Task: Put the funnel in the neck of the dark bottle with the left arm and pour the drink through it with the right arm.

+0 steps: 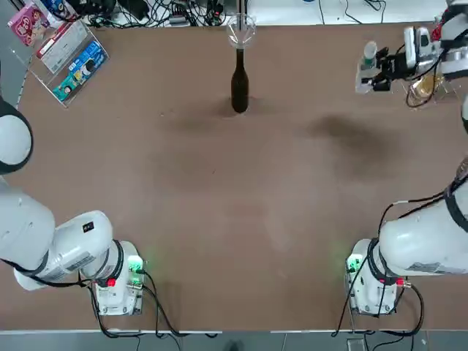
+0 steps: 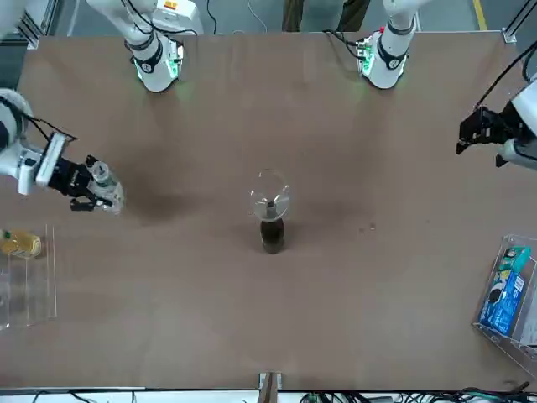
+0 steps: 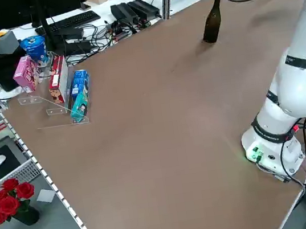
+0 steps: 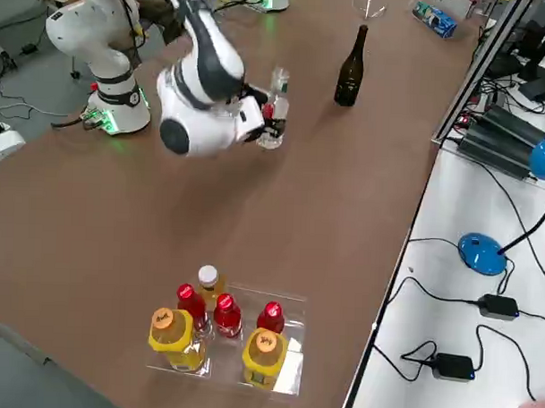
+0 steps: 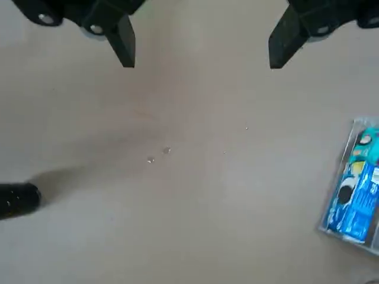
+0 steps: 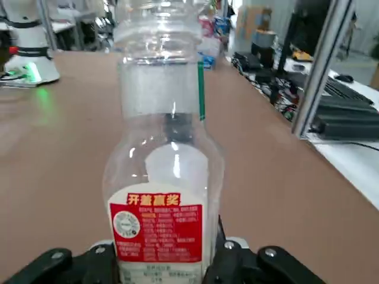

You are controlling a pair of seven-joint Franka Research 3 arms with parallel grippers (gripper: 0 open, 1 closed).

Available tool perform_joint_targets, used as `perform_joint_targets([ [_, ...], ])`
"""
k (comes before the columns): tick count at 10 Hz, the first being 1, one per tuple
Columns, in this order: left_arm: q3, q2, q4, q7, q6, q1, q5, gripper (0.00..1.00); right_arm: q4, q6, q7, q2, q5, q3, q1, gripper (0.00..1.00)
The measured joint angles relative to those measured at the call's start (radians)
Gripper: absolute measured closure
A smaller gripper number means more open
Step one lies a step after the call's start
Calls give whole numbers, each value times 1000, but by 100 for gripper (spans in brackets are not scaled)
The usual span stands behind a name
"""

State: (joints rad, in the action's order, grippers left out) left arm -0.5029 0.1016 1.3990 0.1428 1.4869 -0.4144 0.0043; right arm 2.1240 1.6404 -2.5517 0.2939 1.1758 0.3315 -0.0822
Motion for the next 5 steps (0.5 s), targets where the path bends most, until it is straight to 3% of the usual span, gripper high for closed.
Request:
perform_joint_targets([
  [1,22,-1,0,-7,0,8,0,0,-1,-51,-79,62,22,12,0,50],
  [2,89,-3,0,-8,0,52,-2,0,-1,-99,-153,119,39,33,0,50],
  [5,347,-33,1,-12,13,267,-38,3,-5,-228,-209,273,86,88,-7,50],
])
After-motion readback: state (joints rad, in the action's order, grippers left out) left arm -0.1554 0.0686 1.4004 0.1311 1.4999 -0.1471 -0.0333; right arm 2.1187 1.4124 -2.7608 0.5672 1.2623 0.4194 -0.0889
